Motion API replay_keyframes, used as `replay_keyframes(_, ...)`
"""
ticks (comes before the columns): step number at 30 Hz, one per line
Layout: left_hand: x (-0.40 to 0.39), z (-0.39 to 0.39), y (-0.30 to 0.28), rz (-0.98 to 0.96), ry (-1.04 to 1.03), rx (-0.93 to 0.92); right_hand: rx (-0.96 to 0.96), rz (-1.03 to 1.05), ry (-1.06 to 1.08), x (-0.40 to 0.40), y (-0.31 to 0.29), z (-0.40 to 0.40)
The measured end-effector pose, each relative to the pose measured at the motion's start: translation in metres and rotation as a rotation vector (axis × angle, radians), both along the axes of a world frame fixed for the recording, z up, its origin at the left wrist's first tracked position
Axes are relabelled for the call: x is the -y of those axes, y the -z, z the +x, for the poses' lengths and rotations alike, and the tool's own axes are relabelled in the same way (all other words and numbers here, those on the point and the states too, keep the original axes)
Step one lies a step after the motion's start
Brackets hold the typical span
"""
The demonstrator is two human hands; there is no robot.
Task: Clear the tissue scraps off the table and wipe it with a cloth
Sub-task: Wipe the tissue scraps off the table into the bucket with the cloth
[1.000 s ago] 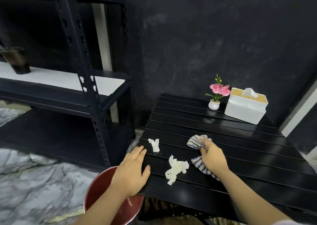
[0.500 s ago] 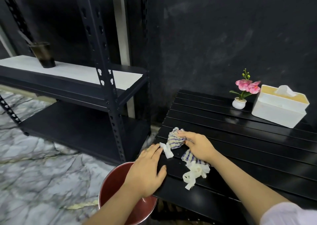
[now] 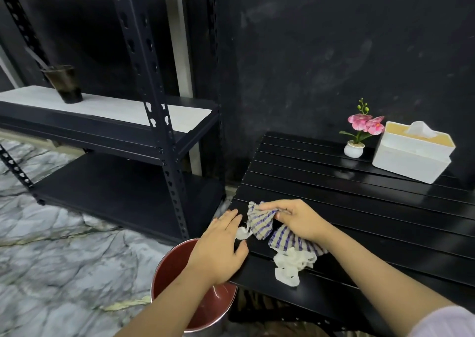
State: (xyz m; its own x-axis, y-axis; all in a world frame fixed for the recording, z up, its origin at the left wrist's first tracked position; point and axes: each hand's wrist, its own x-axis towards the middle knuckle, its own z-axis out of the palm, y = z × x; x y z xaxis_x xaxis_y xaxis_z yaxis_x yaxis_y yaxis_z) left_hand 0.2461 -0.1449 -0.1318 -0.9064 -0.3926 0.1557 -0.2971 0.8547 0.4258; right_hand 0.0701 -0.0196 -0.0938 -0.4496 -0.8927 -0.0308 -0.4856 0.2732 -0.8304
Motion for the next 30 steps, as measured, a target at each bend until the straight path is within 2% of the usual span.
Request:
replay_keyframes(5,-0.001,0.000,-0.003,0.004,0.001,0.003,0.121,-0.203,0.374,-0.042,-0.020,-0.011)
replay_keyframes(13,-0.002,0.002,-0.012,0.040,0.011,0.044,-0.078,-0.047,0.833,-0.157,-0.023,0.000)
replay_keyframes(17,0.003,0.006,-0.018,0.022,0.041,0.089,-0.060,0.016,0.831,-0.180,-0.012,0.020)
replay_keyframes(24,0.004,0.016,-0.013,0.060,0.043,0.040,-0.275,0.223,0.674,-0.172,0.003,0.033)
replay_keyframes(30,0.007,0.016,-0.006,0.152,0.038,-0.012,-0.356,0.192,0.674,-0.133,0.014,0.051)
